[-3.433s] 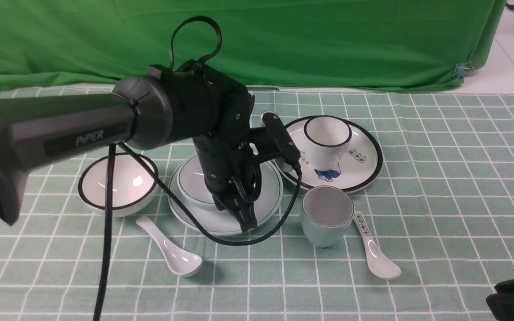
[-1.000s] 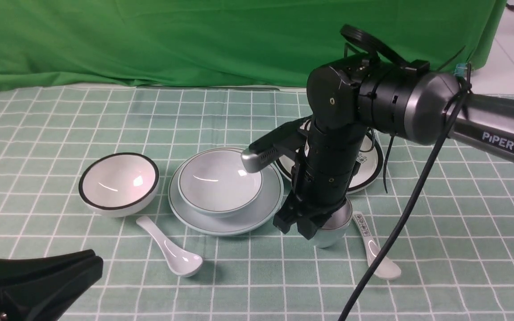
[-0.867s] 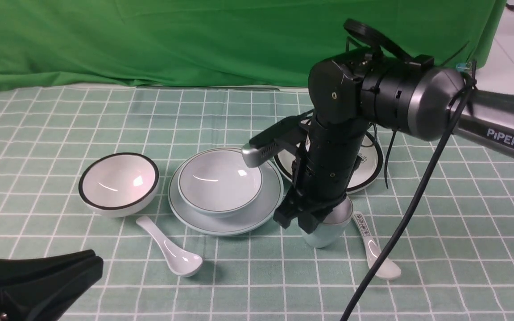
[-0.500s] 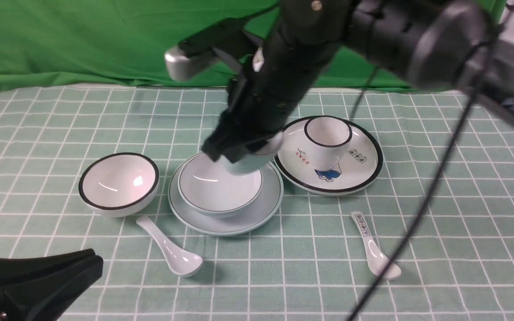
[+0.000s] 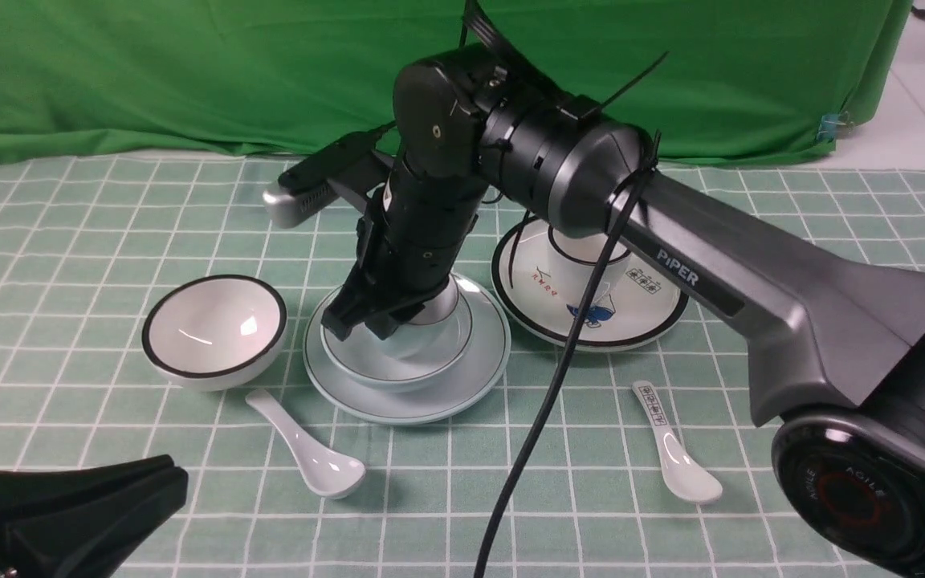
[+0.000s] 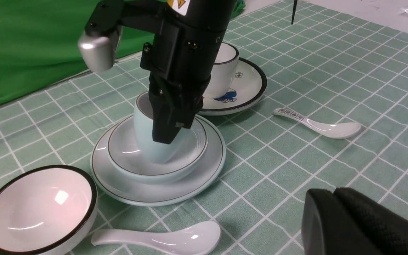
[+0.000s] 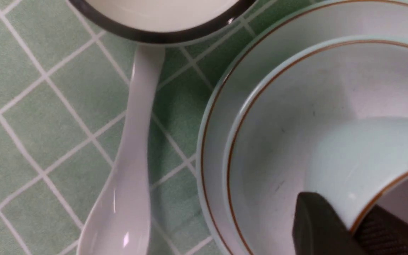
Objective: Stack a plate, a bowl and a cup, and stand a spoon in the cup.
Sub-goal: Use the right arm to put the blue teacup into the blue rice bowl in the middle, then use the left arm to grab a blue soup spoon, then use the left arm to put the blue soup spoon into the blue teacup in the middle
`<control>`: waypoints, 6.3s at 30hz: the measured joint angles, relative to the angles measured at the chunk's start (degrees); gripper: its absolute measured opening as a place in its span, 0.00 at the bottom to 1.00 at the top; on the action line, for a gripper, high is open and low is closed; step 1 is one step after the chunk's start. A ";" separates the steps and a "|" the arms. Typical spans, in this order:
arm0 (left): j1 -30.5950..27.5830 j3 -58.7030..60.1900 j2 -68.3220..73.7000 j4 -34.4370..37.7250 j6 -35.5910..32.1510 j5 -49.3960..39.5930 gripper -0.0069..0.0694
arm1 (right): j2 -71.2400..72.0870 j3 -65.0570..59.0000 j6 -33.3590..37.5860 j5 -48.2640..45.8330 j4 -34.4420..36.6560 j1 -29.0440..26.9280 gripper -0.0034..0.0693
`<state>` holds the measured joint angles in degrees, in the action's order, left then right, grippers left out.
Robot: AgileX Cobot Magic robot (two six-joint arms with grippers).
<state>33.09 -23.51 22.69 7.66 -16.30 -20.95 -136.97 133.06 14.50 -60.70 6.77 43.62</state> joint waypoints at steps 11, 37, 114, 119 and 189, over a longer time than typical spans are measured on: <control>0.00 0.00 0.00 0.00 2.18 -0.91 0.10 | -0.82 0.30 -1.71 0.55 -0.24 0.00 0.57; 5.16 -28.27 46.61 2.95 16.30 -31.84 0.10 | 46.63 -34.78 -5.33 -3.89 -15.52 -1.68 0.14; -14.30 -39.05 81.95 -7.66 33.91 -23.39 0.13 | 82.74 -74.42 -9.01 12.76 -15.73 -4.50 0.23; -11.77 -38.88 72.94 -10.26 32.89 -26.56 0.13 | 82.74 -74.42 -8.94 12.76 -15.73 -4.50 0.24; -9.38 -24.62 73.08 -19.49 25.76 56.22 0.69 | 82.74 -74.42 -9.06 13.42 -15.73 -4.50 0.27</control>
<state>23.71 -48.13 95.78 -11.83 9.47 35.26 -54.22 58.65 5.44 -47.28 -8.95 39.12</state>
